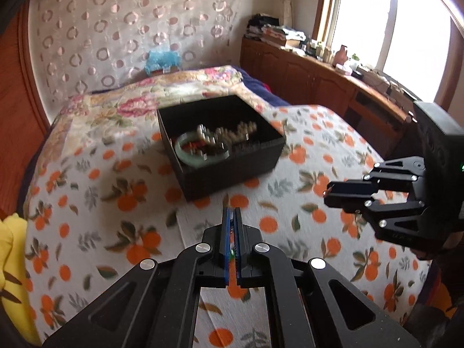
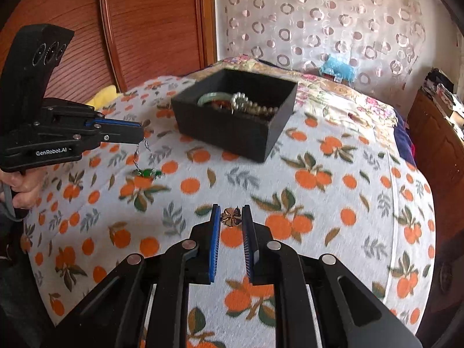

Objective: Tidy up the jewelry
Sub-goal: 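Lower pendant and earring into the black box and open both tools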

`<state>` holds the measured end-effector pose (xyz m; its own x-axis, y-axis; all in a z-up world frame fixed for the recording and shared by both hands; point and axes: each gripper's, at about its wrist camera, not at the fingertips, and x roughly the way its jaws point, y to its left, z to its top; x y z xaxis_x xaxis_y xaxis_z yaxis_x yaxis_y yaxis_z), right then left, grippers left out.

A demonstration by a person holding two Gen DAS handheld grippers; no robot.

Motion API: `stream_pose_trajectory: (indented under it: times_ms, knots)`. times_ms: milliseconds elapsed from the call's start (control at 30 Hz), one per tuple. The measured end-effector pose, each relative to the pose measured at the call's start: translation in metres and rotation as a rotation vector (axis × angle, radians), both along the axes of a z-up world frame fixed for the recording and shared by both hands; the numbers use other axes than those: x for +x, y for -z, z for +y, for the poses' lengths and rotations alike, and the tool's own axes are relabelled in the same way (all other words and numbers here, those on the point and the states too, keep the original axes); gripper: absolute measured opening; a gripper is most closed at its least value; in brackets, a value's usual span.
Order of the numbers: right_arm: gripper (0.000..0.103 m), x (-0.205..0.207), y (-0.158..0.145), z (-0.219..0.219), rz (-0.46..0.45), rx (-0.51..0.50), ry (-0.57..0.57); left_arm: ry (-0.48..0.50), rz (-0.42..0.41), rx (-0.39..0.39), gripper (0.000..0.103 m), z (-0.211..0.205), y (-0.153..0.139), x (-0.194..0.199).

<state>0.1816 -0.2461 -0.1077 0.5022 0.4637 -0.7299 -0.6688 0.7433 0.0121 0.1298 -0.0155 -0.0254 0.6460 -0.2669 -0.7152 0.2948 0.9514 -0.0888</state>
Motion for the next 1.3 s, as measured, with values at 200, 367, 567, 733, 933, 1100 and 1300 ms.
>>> stream_pose_trajectory:
  times_ms: [200, 367, 567, 733, 933, 1100, 1300]
  knots:
    - [0.016, 0.02, -0.019, 0.004, -0.033, 0.044, 0.006, -0.01, -0.077, 0.001, 0.001, 0.003, -0.03, 0.015]
    - [0.016, 0.038, -0.037, 0.009, -0.069, 0.077, 0.004, -0.017, -0.138, -0.01, 0.001, 0.003, -0.055, 0.031]
    - [0.016, 0.061, -0.05, 0.02, -0.086, 0.105, 0.002, -0.031, -0.18, -0.02, 0.001, 0.006, -0.076, 0.054]
    - [0.017, 0.078, -0.051, 0.033, -0.08, 0.125, -0.003, -0.047, -0.184, -0.011, 0.001, 0.007, -0.08, 0.073]
    - [0.017, 0.101, -0.047, 0.048, -0.087, 0.118, 0.002, -0.067, -0.166, -0.003, 0.001, 0.01, -0.073, 0.092]
    - [0.017, 0.116, -0.044, 0.054, -0.079, 0.122, 0.005, -0.078, -0.153, -0.002, 0.001, 0.011, -0.067, 0.104]
    - [0.026, 0.118, -0.039, 0.052, -0.068, 0.125, 0.022, -0.09, -0.136, -0.016, 0.001, 0.012, -0.06, 0.108]
